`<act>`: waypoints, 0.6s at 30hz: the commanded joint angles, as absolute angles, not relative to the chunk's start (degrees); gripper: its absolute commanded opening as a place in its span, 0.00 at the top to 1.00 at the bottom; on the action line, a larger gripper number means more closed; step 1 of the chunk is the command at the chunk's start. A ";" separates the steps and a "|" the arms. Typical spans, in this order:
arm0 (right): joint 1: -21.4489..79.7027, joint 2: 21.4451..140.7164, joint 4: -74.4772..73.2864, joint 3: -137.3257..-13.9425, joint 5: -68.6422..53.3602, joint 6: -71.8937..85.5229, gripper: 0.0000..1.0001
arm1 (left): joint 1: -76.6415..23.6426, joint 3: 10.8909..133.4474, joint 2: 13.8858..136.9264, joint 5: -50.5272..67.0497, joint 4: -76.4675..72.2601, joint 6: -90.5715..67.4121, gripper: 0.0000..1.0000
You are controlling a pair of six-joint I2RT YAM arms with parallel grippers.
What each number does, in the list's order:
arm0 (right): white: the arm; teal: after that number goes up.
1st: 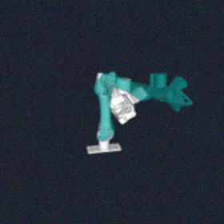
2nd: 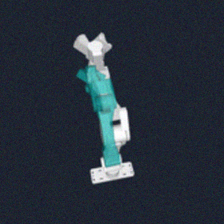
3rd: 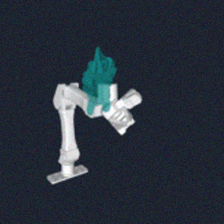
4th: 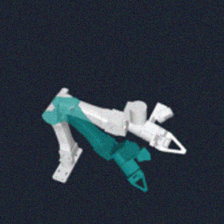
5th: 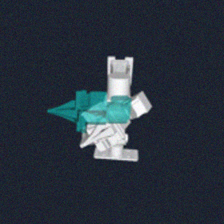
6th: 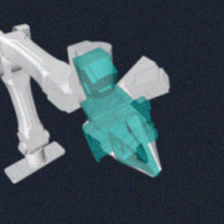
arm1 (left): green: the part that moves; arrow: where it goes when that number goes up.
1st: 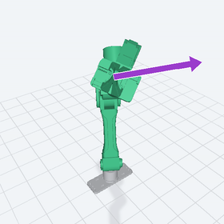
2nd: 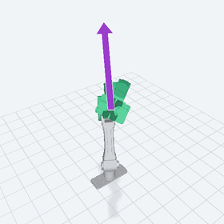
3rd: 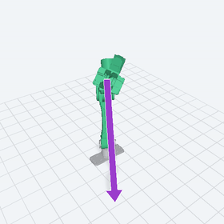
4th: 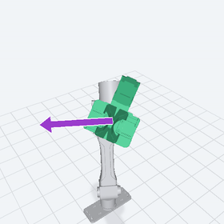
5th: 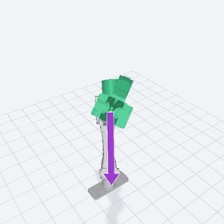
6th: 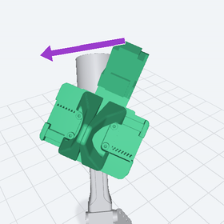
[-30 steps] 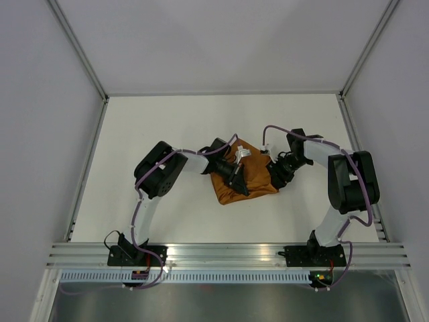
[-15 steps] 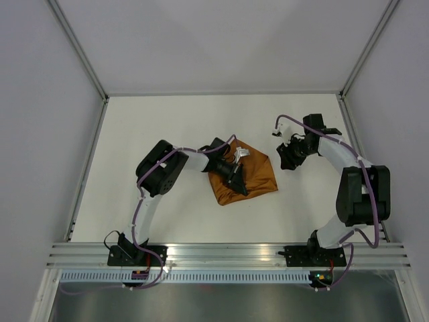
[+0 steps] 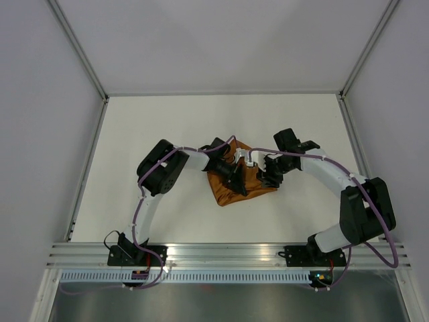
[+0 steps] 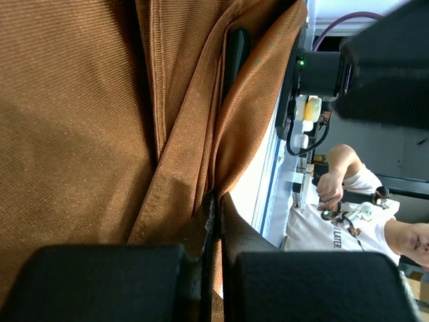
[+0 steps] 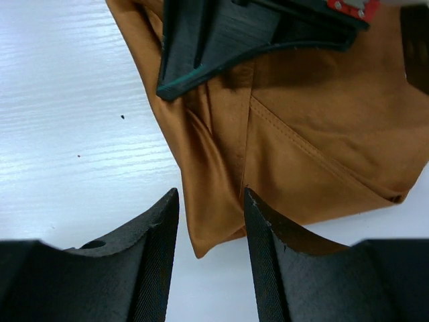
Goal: Fold the napkin, place the utensils inside, and roll it up
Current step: Roll the napkin at the center of the board.
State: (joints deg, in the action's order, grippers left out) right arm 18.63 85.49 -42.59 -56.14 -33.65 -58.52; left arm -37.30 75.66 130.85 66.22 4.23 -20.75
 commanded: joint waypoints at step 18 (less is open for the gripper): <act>37.35 76.56 -17.94 -38.06 -22.15 -58.27 0.51 | -37.00 76.11 134.56 60.38 11.42 -19.95 0.98</act>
State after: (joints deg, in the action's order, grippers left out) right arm 36.84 79.46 -25.34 -38.57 -24.43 -59.16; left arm -37.19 76.58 131.63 67.20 6.11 -20.75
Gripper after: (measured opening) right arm 0.491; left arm 0.024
